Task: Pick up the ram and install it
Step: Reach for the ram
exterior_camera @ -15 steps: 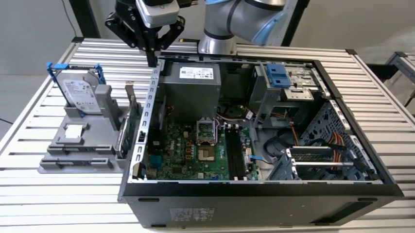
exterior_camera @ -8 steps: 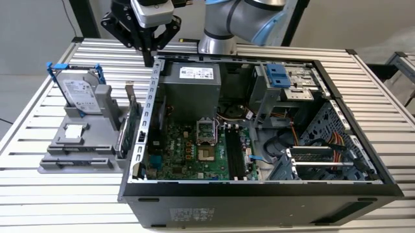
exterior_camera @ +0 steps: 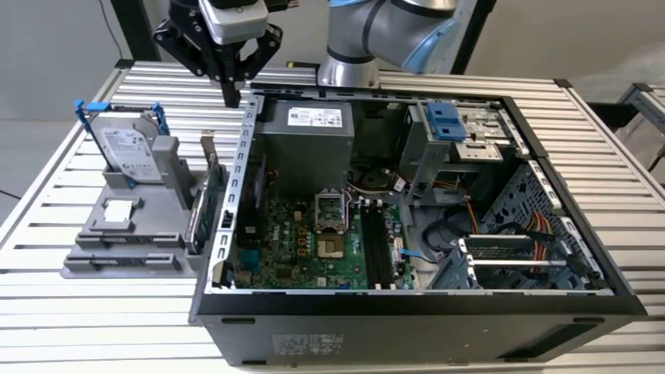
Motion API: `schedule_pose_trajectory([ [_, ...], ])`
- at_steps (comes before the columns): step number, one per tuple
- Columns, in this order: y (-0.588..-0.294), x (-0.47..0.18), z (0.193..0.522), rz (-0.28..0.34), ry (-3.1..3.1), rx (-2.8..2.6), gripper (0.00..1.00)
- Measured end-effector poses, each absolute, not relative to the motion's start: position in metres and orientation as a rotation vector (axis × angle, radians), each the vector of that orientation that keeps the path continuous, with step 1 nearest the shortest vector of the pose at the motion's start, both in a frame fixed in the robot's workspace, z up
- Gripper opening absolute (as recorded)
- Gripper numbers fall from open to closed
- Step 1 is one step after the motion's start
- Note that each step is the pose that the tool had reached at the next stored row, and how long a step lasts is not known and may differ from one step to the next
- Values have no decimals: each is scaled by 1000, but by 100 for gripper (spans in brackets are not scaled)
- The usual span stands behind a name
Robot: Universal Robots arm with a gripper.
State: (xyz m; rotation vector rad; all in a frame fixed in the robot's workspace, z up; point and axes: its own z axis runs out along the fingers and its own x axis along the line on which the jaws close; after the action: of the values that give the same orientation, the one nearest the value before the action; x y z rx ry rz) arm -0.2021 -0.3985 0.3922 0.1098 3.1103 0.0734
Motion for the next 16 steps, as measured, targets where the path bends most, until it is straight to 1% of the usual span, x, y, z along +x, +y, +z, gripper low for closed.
schedule_pose_trajectory([
  [16, -398, -229, 392, 73, 3111, 110, 0],
])
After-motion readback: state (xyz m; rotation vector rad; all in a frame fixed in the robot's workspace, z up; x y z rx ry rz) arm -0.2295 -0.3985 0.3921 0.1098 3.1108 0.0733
